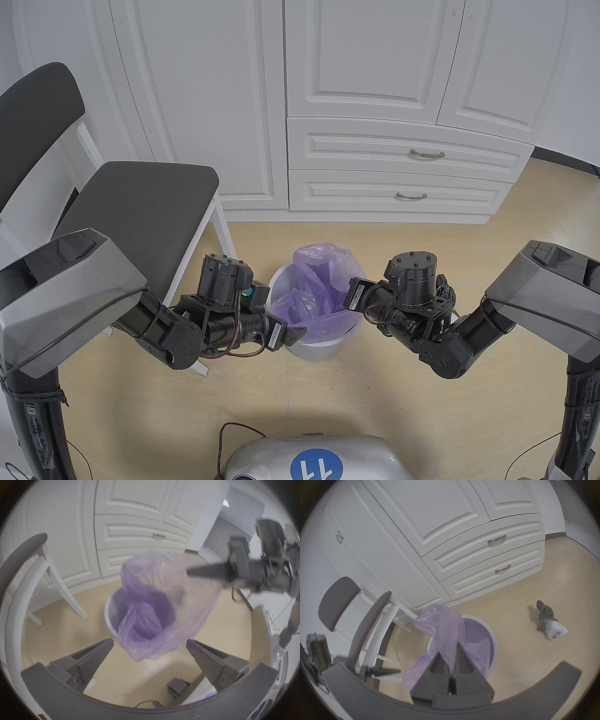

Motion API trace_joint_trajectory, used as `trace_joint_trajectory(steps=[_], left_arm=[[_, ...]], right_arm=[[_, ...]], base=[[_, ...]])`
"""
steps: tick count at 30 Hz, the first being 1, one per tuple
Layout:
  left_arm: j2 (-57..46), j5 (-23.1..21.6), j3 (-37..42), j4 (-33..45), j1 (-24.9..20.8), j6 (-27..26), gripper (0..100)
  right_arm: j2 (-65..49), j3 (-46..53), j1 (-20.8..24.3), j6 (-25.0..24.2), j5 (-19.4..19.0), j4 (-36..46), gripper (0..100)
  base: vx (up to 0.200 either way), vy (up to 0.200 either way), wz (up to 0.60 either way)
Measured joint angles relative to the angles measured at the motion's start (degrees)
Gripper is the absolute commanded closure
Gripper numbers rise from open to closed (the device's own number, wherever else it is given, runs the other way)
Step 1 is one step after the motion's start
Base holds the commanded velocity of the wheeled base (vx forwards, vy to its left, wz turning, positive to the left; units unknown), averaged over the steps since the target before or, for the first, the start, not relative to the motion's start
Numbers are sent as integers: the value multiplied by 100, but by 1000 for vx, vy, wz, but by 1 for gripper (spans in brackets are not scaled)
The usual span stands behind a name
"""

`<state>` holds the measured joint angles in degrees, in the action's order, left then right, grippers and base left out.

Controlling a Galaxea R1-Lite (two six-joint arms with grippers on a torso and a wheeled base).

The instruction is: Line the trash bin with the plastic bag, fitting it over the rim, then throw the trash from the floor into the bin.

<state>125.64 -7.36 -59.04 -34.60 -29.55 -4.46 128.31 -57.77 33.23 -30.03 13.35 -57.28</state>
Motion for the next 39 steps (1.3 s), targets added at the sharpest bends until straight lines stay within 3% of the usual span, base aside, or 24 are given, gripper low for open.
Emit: trace_joint_trajectory(steps=[9, 22, 29, 39], left_arm=[[599, 48, -813, -728, 54, 1051, 0], [1265, 91, -1748, -846, 221, 1645, 0], [1102, 160, -1701, -667, 464, 1603, 0], [341, -24, -811, 323, 539, 886, 0]], right_arm=[[-229, 210, 212, -2, 4, 0, 100], [-970, 745, 631, 171, 6, 39, 100], [-1229, 992, 764, 417, 4, 82, 100], [-1351, 802, 455, 430, 15, 9, 100]], base=[[0, 0, 0], [0, 0, 0], [0, 0, 0], [0, 0, 0]])
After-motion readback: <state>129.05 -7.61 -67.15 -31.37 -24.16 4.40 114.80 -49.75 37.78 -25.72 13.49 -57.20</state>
